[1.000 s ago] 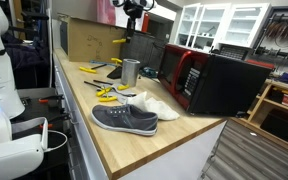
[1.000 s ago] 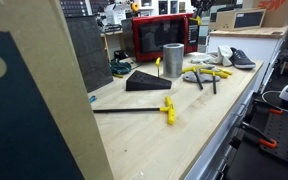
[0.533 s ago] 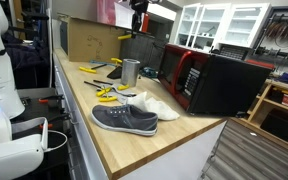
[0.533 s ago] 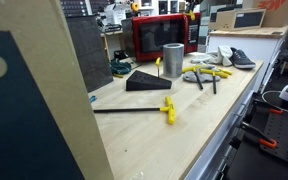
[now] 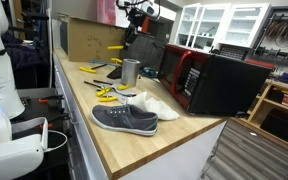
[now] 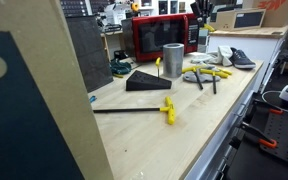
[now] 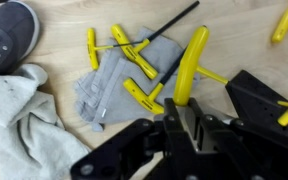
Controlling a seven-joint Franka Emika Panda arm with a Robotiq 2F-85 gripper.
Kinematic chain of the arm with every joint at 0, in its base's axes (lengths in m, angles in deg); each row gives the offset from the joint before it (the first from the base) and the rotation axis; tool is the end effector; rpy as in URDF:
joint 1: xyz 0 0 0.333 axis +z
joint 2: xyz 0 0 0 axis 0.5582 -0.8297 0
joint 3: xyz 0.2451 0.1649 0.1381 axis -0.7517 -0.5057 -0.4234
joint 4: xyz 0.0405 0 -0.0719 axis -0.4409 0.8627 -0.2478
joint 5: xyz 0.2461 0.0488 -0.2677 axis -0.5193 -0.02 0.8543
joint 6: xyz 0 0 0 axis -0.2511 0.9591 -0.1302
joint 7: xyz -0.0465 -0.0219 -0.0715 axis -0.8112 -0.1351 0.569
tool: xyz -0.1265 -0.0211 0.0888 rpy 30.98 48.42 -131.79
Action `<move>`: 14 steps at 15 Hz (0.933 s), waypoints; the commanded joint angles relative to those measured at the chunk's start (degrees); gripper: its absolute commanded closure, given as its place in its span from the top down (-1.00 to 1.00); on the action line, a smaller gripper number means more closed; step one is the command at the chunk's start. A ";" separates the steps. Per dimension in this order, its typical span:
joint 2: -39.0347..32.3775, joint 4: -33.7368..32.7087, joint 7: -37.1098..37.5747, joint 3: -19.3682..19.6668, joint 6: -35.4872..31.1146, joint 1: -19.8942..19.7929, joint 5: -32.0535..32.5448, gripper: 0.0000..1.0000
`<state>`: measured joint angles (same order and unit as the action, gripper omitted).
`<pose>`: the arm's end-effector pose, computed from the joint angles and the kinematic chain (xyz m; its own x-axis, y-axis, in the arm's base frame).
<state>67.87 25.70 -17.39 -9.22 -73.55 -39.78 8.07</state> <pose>0.4734 -0.0908 0.4439 0.9579 -0.1909 -0.2144 -0.2178 -0.9698 -0.1094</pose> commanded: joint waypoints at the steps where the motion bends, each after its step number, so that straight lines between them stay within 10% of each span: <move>1: -3.38 -1.31 -5.64 -0.49 4.15 0.23 6.57 -0.92; 14: -12.57 3.78 -12.33 -0.68 -12.43 0.02 34.27 -0.92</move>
<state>54.76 27.37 -28.41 -9.32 -82.55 -39.82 41.05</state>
